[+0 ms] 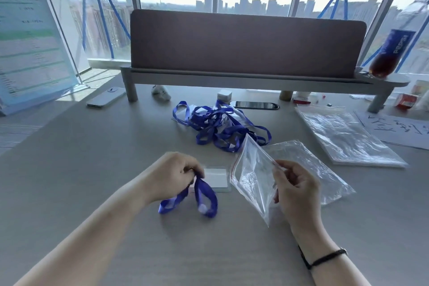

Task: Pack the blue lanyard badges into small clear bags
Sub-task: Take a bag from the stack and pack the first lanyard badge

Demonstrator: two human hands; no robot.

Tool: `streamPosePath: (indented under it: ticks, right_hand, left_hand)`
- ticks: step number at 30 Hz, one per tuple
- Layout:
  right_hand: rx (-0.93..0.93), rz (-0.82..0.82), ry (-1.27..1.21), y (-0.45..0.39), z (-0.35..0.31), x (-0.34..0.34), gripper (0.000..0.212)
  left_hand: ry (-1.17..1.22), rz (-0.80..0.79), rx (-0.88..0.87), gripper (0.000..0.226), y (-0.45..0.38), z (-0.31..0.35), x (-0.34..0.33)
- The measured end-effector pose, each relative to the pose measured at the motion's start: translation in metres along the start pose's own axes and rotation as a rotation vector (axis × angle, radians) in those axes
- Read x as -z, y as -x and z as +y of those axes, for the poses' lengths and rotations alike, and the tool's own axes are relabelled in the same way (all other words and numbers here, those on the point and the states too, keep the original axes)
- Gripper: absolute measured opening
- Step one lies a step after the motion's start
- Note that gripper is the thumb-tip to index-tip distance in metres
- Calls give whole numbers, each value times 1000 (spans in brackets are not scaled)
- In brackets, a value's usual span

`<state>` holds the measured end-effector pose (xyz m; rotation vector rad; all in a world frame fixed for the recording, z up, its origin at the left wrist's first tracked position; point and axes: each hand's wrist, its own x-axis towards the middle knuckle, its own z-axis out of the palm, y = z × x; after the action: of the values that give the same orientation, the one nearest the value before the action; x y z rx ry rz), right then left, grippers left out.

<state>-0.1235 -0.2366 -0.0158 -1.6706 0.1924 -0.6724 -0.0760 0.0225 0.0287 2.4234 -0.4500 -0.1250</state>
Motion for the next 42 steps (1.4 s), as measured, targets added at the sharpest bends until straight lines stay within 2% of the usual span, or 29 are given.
streamPosePath:
  ticks: [2,6,9,13,16,19,23,27,31,35,37,42]
  right_hand:
    - [-6,4,-6,0,0,1,18]
    - [-5,-18,-16,4,-1,1,18]
    - [1,-32,-14,5,-3,0,18]
    - [7,-43,-4,6,-3,1,19]
    - [6,-53,-3,6,-3,0,19]
    - [26,-64,13,8,-2,-3,21]
    - [85,-85,57,14,-6,-5,22]
    - [188,-127,72,18,-23,-5,21]
    - [311,-152,148,20,-32,-6,20]
    - [341,-136,141,18,-37,-4,17]
    - [314,-122,85,17,-43,0,13]
    - [202,-77,-96,4,-55,13,14]
  left_hand:
    - [247,50,91,43,0,3,1]
    - [620,-3,161,38,6,17,1]
    - [779,46,156,31,8,21,-3]
    - [962,157,148,6,11,31,-8]
    - [1140,111,156,15,14,45,-6]
    - [1121,-41,157,25,18,67,-8]
    - [982,-256,246,20,11,84,-26]
    - [1052,-192,398,19,-11,84,-48]
    - [1180,-106,458,18,-30,91,-65]
    - [1339,-164,551,17,-44,111,-69]
    - [1437,-169,624,28,-51,116,-69]
    - [1491,-340,519,27,-56,124,-58]
